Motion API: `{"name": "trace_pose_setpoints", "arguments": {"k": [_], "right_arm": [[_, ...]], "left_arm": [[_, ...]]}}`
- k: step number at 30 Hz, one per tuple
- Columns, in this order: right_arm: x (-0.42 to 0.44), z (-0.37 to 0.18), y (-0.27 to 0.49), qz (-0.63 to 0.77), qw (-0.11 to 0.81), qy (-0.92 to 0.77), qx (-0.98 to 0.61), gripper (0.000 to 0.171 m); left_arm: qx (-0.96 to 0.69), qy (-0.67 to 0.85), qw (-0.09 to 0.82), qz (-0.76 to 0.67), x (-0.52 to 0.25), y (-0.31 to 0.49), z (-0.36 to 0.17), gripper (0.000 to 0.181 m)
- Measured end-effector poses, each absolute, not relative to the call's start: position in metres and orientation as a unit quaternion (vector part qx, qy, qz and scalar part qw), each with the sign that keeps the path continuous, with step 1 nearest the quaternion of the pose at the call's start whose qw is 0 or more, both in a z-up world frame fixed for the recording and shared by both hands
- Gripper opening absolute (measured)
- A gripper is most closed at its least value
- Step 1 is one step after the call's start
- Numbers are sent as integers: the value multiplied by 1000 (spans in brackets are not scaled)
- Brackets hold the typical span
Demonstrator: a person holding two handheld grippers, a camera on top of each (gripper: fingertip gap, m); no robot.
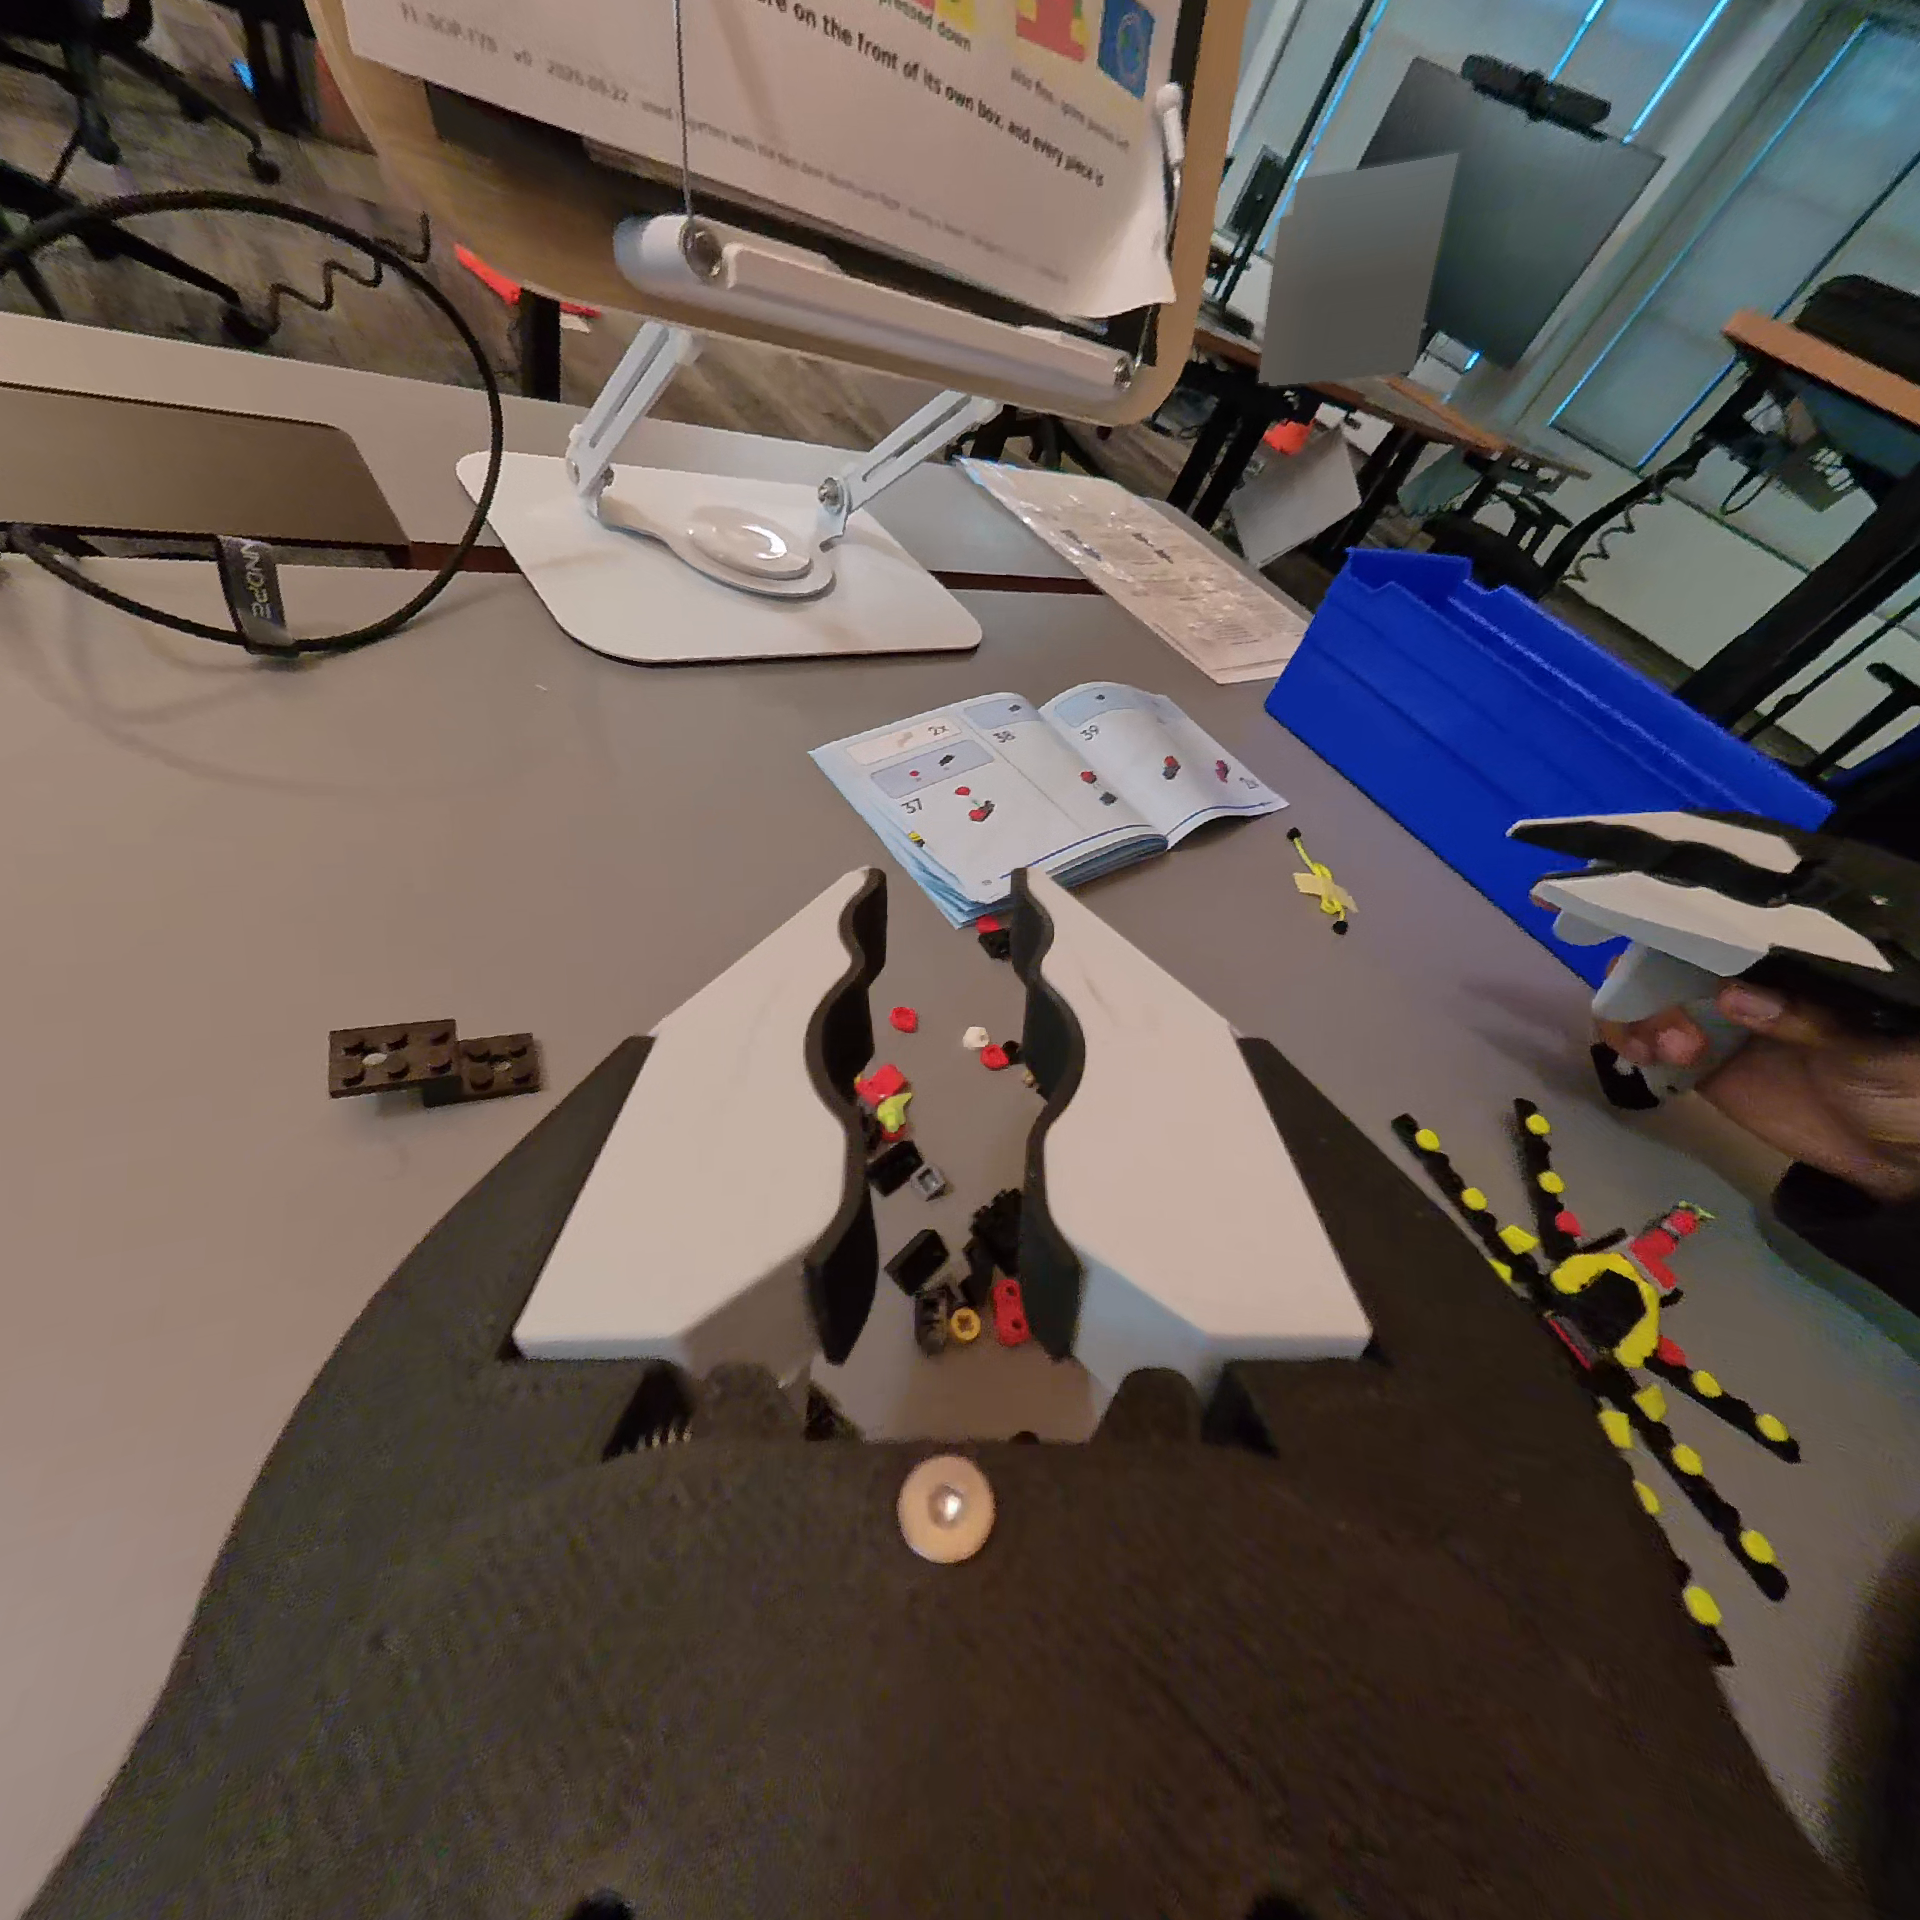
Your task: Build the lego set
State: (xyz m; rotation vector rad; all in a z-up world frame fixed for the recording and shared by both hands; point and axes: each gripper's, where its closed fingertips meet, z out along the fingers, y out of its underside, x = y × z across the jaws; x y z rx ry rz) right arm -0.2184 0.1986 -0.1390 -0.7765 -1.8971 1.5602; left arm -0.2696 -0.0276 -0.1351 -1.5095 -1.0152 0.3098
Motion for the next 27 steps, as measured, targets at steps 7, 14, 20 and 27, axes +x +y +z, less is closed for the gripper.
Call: {"name": "trace_pose_setpoints", "arguments": {"k": [7,14,20,27], "right_arm": [[-224,-150,202,579,262,-708,-308,22],[-222,-145,201,586,258,-701,-313,19],[-219,-142,199,574,277,-710,-300,18],[-222,-145,206,548,298,-723,-296,18]], "left_arm": [[-649,-452,597,137,-274,-35,-140,20],[-652,-443,601,134,-271,-28,-137,18],[-673,-423,594,126,-263,-10,-138,18],[-685,-487,538,52,-226,13,-160,15]]}}
